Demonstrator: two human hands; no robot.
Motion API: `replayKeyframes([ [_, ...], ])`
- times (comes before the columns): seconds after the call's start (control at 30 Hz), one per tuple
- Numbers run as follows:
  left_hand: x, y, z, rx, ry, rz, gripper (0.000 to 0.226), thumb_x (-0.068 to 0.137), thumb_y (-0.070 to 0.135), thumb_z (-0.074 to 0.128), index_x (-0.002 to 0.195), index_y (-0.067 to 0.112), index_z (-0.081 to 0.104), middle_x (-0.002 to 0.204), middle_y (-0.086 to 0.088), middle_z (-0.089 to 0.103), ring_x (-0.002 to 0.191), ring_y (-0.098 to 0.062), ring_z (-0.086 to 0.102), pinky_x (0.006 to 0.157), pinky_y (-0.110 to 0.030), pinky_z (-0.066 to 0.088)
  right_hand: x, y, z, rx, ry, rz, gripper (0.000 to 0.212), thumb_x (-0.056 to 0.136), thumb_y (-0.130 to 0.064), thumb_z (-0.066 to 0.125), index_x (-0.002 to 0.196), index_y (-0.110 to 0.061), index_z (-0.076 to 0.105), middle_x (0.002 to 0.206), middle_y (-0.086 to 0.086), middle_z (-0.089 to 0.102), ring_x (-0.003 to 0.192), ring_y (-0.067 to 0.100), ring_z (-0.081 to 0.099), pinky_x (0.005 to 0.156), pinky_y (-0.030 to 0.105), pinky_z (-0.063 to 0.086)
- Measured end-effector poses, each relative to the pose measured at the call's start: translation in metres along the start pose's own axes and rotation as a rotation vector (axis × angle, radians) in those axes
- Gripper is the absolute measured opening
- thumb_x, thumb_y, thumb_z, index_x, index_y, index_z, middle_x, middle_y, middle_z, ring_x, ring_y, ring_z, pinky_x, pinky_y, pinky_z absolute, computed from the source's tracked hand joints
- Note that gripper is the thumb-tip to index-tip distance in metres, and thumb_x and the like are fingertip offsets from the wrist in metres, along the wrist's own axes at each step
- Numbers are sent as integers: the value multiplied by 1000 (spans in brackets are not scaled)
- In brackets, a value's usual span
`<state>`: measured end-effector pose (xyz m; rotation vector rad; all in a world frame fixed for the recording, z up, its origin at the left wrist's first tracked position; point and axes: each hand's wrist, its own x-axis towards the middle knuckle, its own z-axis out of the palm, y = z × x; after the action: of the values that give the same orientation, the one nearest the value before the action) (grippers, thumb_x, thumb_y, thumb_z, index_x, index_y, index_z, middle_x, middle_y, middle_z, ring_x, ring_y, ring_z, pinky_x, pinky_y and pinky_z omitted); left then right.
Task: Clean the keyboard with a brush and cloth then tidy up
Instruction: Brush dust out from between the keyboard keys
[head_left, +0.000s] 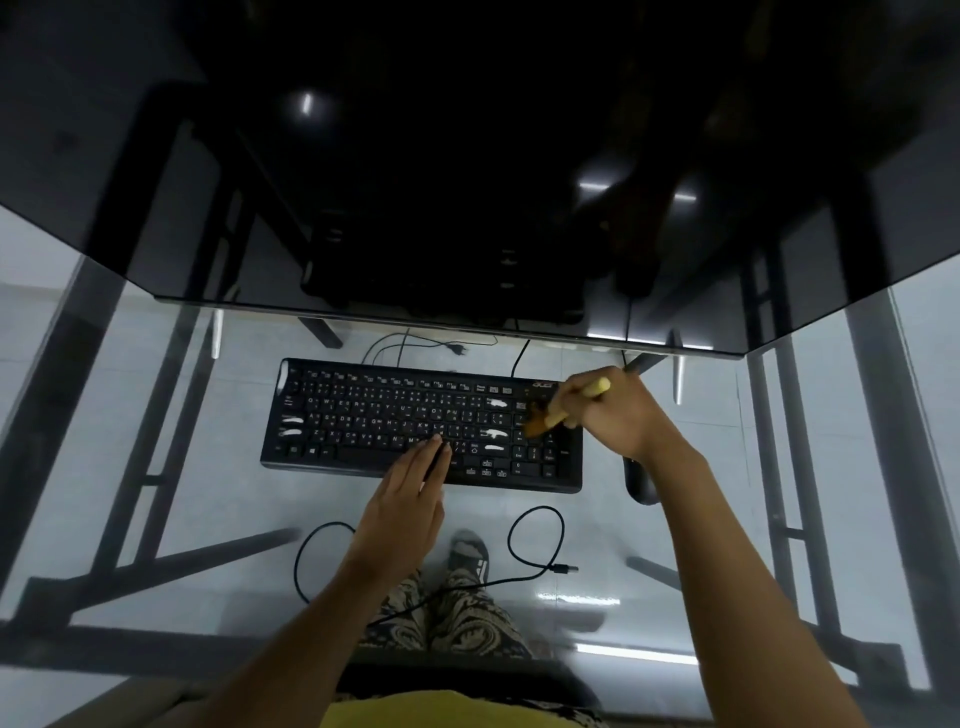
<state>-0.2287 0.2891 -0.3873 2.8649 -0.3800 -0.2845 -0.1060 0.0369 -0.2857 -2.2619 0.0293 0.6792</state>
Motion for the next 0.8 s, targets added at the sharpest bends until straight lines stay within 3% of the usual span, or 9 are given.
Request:
replayKeyframes([
  [0.13,0,-1,0,7,-3,10,54,95,27,30,144,5,36,147,-14,41,132,-27,42,109,-37,34,2,0,10,-58,297,-138,21,94,-35,56,110,-34,71,108,-6,72,99,13,64,86,26,49],
  [0.2,0,-1,0,16,-6,9,54,95,27,30,144,5,36,147,-14,41,133,-27,42,109,-36,32,2,0,11,-6,285,-124,19,92,-34,56,101,-38,73,102,-8,74,94,14,66,83,28,52],
  [0.3,-1,-1,-1,23,-10,10,54,95,27,30,144,5,36,146,-14,42,133,-26,43,110,-35,30,1,1,16,-29,133,-11,23,81,-31,49,78,-34,72,76,-8,72,77,17,66,74,38,56],
  [0.47,1,-1,-2,33,-7,15,54,94,27,31,142,4,39,145,-14,43,131,-27,44,109,-37,31,-9,6,19,-74,311,-140,24,94,-37,57,114,-32,69,111,-3,71,100,17,65,87,35,53],
  [0.6,0,-2,-1,26,-6,13,55,94,27,30,143,4,38,147,-14,41,132,-26,41,110,-36,33,-27,18,23,-20,228,-44,18,90,-36,57,99,-41,72,88,-12,73,79,11,66,72,31,55],
  [0.73,1,0,-1,16,-11,11,54,94,27,30,143,4,38,146,-14,42,132,-26,41,109,-39,38,-47,37,26,-64,500,67,19,90,-24,57,97,-28,74,68,-5,65,60,18,58,58,27,47],
  [0.8,0,0,0,21,-8,11,54,95,27,30,143,4,37,146,-15,42,132,-27,41,109,-40,38,-53,35,29,17,455,-13,19,91,-22,58,99,-27,75,74,-13,67,63,8,60,60,22,47],
])
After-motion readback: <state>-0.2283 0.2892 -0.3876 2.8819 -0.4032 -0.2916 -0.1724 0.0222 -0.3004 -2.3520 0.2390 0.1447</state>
